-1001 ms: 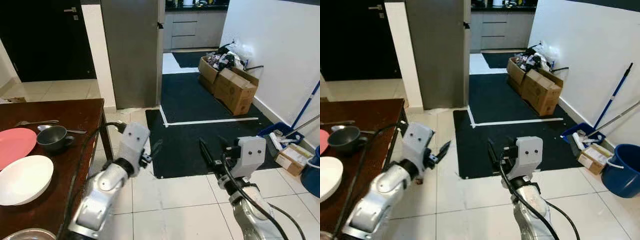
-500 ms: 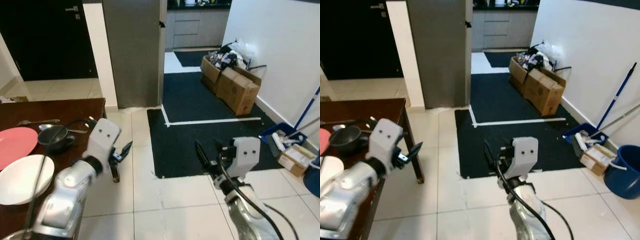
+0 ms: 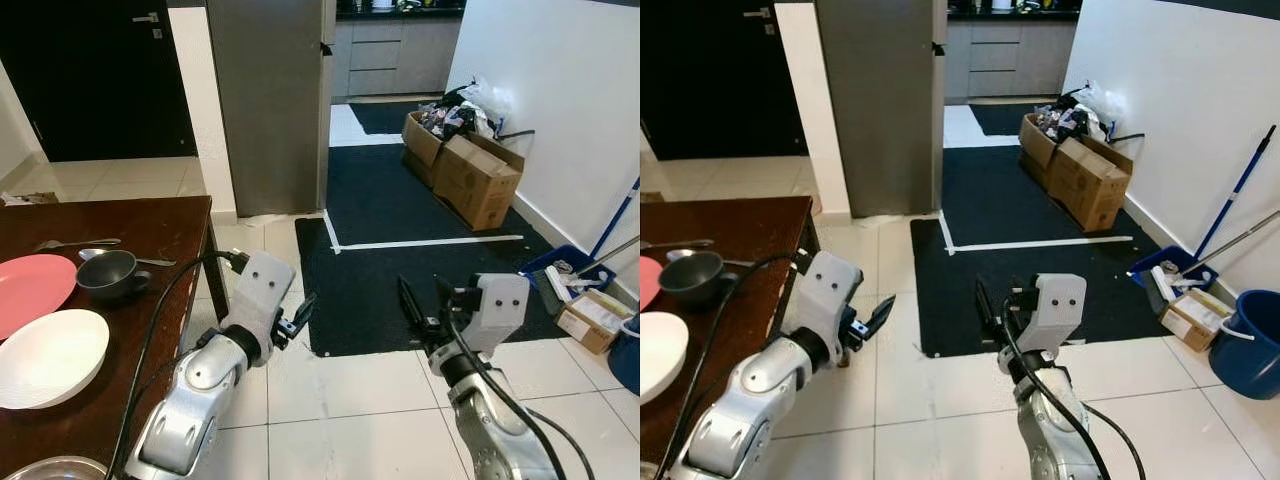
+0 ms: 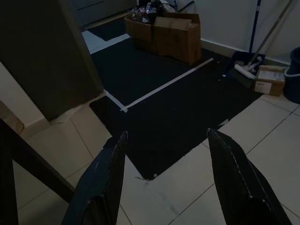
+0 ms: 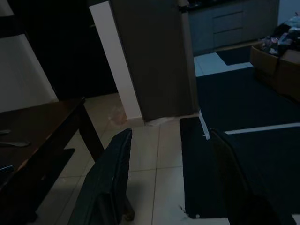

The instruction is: Setting the table

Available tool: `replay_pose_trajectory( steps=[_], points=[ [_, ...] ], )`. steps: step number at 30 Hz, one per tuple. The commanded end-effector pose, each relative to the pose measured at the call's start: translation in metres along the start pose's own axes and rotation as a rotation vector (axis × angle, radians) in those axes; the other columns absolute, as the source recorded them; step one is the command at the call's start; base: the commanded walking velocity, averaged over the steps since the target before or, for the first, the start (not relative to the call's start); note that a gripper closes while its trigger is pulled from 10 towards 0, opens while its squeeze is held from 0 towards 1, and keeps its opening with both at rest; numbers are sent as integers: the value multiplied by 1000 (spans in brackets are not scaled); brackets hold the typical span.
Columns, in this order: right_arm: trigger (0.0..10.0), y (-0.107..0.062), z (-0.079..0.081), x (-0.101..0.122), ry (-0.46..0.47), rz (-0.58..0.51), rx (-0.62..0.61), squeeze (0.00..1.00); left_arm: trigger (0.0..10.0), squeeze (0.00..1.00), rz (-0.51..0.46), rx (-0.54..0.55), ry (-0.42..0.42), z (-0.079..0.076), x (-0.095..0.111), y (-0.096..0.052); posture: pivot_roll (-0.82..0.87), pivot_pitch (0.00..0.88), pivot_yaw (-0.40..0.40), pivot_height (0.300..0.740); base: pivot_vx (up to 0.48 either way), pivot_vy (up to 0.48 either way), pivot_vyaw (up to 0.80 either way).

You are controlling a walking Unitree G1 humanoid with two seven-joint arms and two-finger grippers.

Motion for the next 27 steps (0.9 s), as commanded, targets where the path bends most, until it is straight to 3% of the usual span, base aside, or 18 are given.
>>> replay_pose_trajectory(
  steps=[1,27],
  points=[
    [10000,-2,-1,-4,1,14,-11,0,10000,0,27,-3,3,-3,-7,0,-20,7,98,740,0,0,0],
    [10000,-5,-3,-8,12,29,-25,0,10000,0,46,6,-62,-7,-13,-1,-26,13,99,740,0,0,0]
  ],
)
Point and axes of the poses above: a point about 5 cm out from each wrist's last joint towards the gripper, its own y axis pointing out of the wrist towards the gripper, its own x axis along the axis of the wrist's last joint, z = x × y, the point moved 3 cm from there along y, pointing out of the wrist towards the gripper, and after that the axes turned 7 degrees about y, right-handed, at the moved point
